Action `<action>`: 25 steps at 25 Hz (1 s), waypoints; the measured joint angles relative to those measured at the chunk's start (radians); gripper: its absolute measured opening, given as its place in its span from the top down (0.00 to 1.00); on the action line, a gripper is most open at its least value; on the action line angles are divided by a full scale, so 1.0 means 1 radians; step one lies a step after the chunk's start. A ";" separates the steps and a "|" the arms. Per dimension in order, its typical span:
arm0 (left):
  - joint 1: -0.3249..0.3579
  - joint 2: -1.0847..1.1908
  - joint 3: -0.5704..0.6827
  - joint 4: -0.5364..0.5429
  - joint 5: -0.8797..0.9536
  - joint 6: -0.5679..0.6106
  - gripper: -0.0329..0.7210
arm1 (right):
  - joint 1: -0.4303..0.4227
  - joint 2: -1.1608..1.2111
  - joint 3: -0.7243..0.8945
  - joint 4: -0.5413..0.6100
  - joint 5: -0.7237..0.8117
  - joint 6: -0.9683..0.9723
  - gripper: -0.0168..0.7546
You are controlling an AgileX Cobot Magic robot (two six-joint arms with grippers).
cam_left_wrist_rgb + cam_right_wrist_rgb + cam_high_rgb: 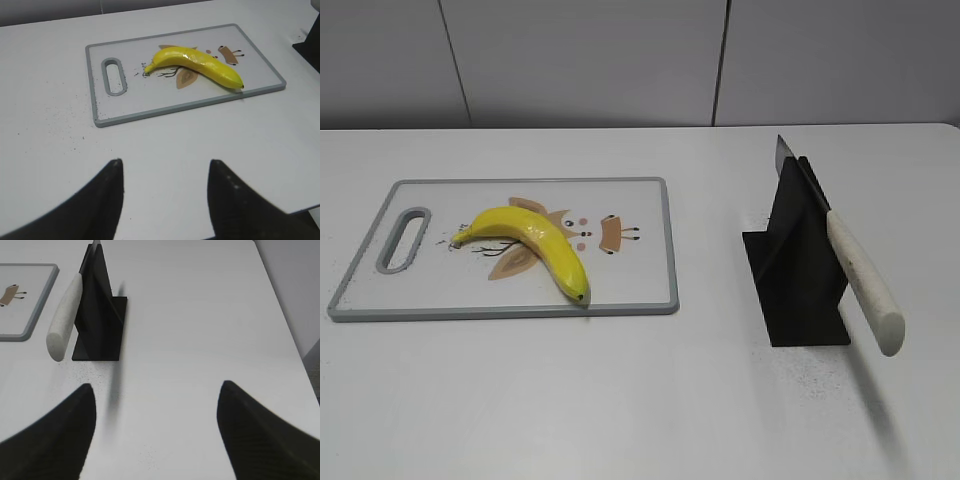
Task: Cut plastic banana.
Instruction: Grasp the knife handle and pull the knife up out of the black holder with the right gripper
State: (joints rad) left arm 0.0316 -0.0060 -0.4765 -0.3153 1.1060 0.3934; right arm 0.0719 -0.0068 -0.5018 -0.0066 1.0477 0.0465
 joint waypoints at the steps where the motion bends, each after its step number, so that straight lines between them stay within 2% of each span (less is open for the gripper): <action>1: 0.000 0.000 0.000 0.000 0.000 0.000 0.26 | 0.000 0.000 0.000 0.000 0.000 0.000 0.24; 25: 0.000 0.000 0.000 0.000 0.000 0.000 0.26 | 0.000 0.000 0.000 0.000 0.000 0.000 0.24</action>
State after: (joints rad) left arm 0.0316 -0.0060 -0.4765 -0.3153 1.1060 0.3934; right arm 0.0719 -0.0068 -0.5018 -0.0066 1.0477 0.0465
